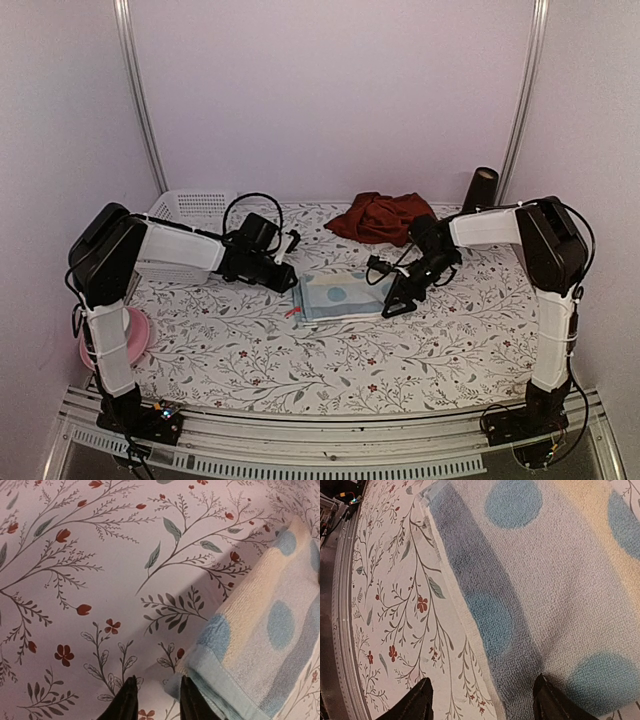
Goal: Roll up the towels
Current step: Smooth out the towel at the center of the board.
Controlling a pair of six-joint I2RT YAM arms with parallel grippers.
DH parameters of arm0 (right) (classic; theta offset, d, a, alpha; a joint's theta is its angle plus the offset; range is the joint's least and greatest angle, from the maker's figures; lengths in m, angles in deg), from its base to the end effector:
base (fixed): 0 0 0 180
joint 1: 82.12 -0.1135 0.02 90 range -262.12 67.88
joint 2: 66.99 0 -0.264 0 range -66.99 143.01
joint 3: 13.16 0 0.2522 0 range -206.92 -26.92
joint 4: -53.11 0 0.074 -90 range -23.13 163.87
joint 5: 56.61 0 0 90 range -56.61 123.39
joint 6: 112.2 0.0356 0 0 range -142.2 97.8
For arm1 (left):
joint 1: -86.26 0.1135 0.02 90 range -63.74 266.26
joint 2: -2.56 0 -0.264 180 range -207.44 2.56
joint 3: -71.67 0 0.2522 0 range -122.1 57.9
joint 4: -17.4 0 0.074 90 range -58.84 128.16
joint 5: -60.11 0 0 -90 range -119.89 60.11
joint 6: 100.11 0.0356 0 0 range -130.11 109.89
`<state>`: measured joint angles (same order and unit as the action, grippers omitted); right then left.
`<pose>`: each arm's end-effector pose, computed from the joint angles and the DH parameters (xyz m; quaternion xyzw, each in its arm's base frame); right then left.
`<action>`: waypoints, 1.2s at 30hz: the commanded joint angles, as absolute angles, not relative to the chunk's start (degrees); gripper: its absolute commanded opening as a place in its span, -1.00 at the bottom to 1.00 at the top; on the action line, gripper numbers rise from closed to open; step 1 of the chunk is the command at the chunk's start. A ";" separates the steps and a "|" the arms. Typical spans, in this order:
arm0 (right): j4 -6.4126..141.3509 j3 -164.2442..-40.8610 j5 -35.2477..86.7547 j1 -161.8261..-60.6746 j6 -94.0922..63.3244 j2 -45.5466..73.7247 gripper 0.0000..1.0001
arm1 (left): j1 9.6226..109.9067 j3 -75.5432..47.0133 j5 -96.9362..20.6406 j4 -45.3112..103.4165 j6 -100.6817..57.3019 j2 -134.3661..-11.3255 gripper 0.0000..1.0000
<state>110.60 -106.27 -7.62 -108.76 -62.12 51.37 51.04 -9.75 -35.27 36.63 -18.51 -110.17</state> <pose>0.3348 0.1941 0.1382 -0.5315 0.7693 0.3404 0.0993 0.3306 -0.2375 0.1414 0.2335 0.9109 -0.1663 0.2967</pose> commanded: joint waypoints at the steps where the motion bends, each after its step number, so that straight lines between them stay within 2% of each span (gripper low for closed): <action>1: 112.09 -106.52 -6.54 -109.28 -62.89 53.49 0.35 | 51.30 -10.35 -34.63 36.46 -18.46 -107.43 -0.36; 6: 113.23 -106.77 -5.50 -109.30 -63.37 53.81 0.30 | 48.25 -9.44 -35.01 34.23 -18.81 -103.33 -0.32; 10: 114.27 -107.11 -6.77 -109.28 -64.21 52.12 0.30 | 45.98 -9.44 -37.94 31.91 -19.41 -102.54 -0.37; 14: 114.83 -107.61 -9.98 -108.86 -64.74 49.24 0.31 | 45.33 -9.83 -41.58 30.30 -21.01 -105.12 -0.66; 19: 114.66 -111.35 -13.86 -106.70 -63.01 47.16 0.37 | 45.04 -10.95 -41.32 29.25 -21.45 -108.27 -0.85; 29: 114.45 -122.77 -13.22 -104.69 -59.46 53.45 0.43 | 45.49 -14.55 -35.48 32.27 -20.66 -115.10 -0.90; 36: 112.57 -122.12 -10.31 -104.48 -57.00 58.71 0.42 | 45.50 -12.41 -34.68 31.63 -20.92 -115.98 -0.93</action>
